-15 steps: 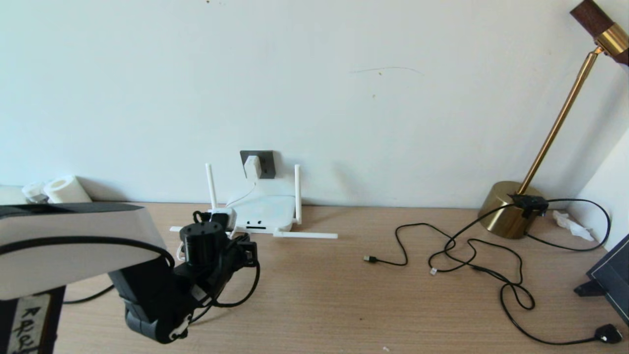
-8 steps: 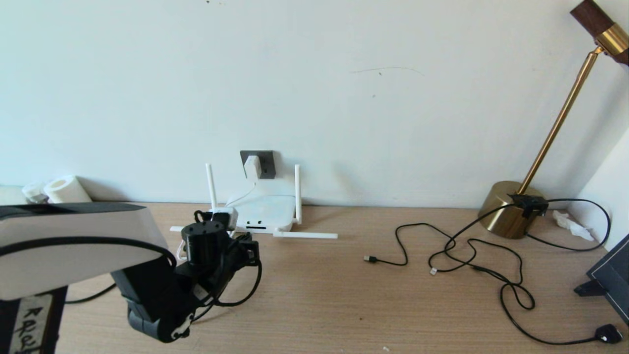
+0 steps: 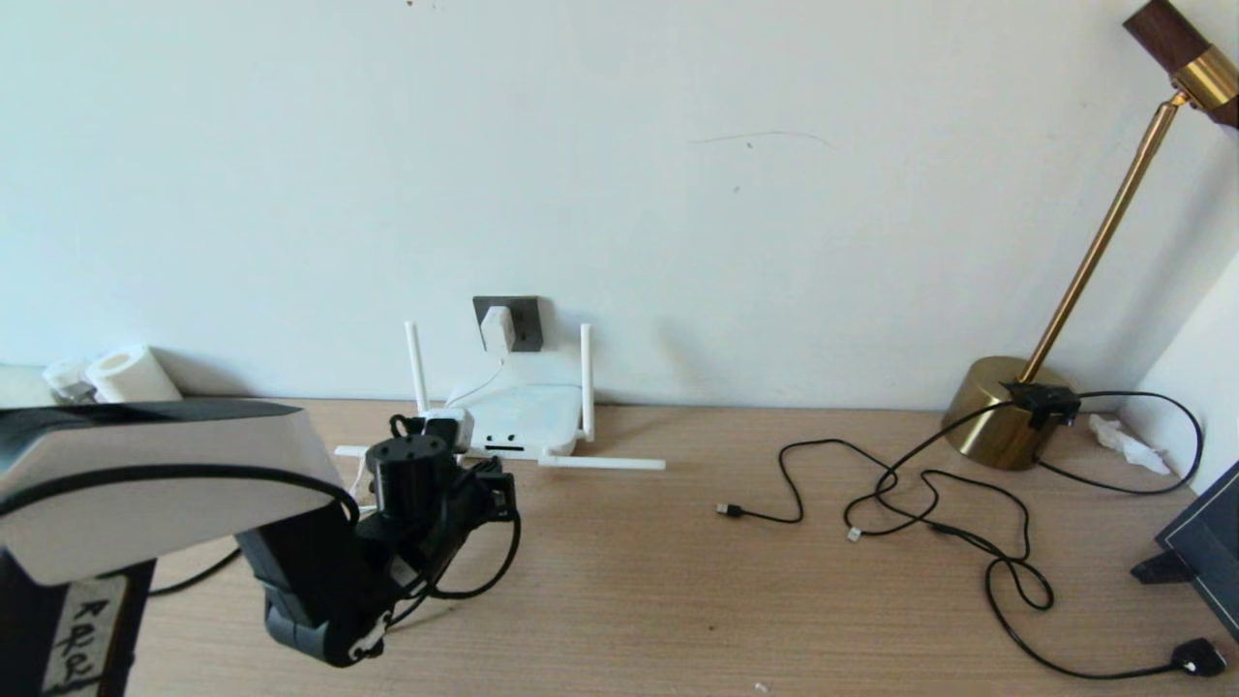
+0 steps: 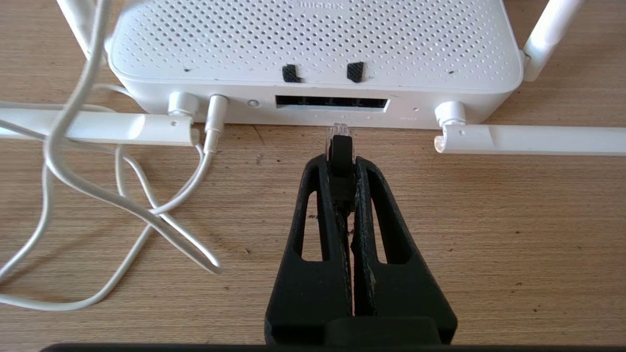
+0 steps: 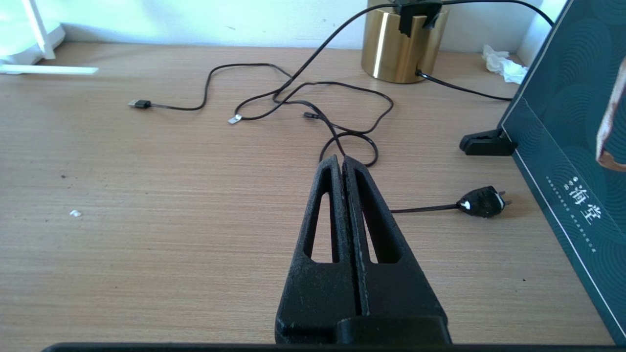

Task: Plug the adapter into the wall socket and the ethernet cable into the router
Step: Plug cable into router interface

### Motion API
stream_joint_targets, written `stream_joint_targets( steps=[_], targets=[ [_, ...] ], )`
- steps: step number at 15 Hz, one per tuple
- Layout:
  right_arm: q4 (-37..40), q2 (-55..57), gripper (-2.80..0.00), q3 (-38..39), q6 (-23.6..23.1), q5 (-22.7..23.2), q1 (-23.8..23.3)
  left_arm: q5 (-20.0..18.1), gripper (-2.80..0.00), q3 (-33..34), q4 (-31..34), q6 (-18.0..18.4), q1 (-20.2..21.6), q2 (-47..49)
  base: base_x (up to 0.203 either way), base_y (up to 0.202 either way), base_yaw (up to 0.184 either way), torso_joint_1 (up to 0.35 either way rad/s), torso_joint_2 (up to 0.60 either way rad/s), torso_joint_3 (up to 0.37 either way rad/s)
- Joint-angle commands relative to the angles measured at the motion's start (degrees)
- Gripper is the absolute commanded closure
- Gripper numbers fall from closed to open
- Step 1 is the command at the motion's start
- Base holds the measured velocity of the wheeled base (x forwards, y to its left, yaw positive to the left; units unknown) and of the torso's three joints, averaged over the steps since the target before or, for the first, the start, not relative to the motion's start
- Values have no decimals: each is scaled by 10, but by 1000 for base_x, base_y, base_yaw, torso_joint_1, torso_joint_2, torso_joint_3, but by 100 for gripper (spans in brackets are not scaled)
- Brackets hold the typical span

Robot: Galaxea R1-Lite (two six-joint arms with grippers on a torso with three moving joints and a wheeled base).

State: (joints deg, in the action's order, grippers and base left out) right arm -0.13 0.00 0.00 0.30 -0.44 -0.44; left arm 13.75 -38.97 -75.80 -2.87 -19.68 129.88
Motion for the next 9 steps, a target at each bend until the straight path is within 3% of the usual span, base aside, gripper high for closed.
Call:
stream_joint_targets(
  steps=[1,9],
  targets=[
    [0,1,0,0,0,0,0,1,0,-2,-5,-5,0,9,0,0,0,0,0,0],
    [0,1,0,0,0,0,0,1,0,-11,-8,-16,2,21,0,0,0,0,0,0]
  ],
)
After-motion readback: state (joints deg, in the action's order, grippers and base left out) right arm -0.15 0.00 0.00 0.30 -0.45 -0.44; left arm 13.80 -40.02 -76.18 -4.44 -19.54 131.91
